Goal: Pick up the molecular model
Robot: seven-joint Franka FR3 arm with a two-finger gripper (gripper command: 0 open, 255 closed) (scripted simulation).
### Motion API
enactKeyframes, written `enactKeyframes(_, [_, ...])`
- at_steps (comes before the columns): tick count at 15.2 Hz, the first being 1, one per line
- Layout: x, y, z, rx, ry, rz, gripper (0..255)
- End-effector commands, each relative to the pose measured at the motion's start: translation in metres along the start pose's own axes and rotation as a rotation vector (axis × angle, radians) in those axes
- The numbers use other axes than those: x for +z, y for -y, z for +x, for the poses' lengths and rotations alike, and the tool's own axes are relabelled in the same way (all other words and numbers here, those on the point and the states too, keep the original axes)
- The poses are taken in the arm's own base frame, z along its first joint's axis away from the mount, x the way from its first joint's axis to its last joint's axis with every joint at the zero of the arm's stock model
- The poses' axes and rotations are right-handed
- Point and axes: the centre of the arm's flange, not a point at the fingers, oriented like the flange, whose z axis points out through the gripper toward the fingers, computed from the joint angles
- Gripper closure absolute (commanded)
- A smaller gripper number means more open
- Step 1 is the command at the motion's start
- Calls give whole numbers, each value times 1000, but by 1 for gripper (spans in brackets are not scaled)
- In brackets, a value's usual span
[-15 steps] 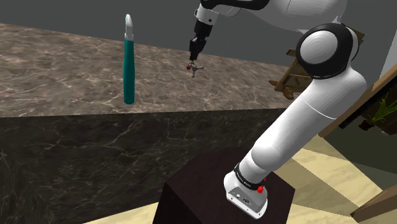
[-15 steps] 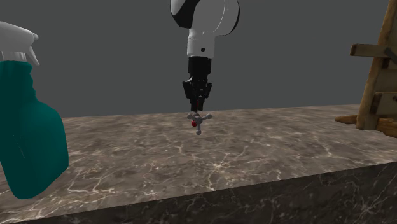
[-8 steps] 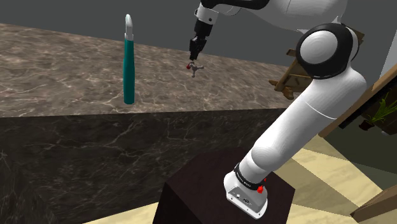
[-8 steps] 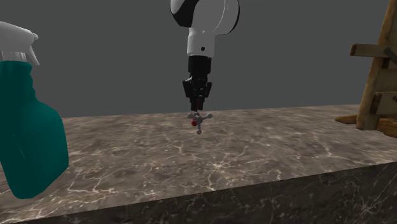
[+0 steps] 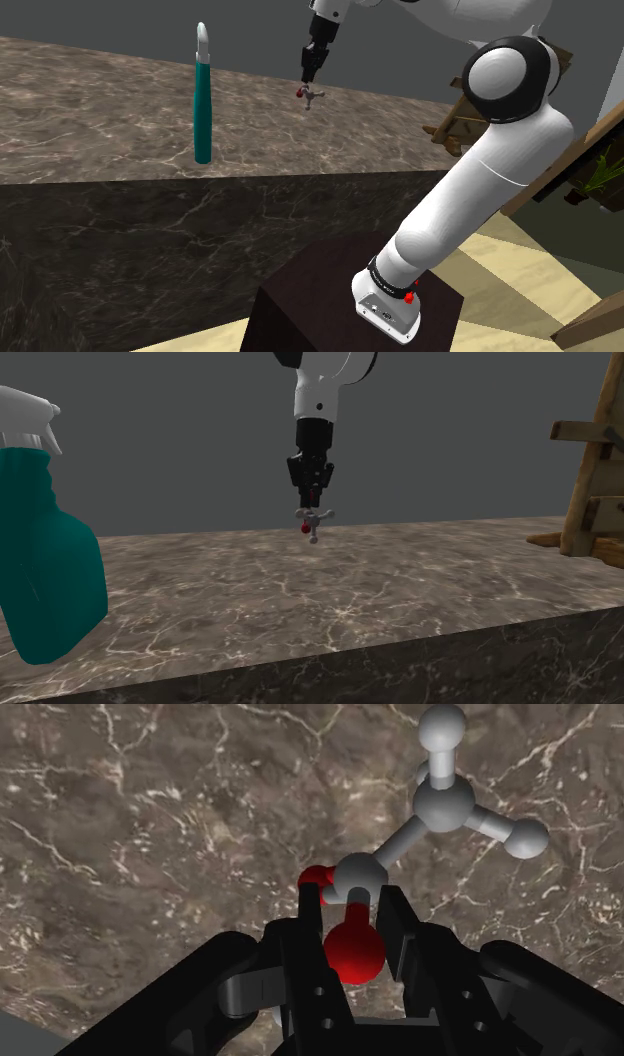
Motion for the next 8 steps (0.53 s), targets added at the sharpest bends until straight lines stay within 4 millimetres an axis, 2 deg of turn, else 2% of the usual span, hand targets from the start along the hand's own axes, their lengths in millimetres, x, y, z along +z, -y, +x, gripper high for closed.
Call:
enactKeyframes(1, [-10,1,1,0,0,0,255])
enactKeyframes(6, [-37,3,1,0,0,0,255])
enactKeyframes(8, [-38,3,1,0,0,0,255])
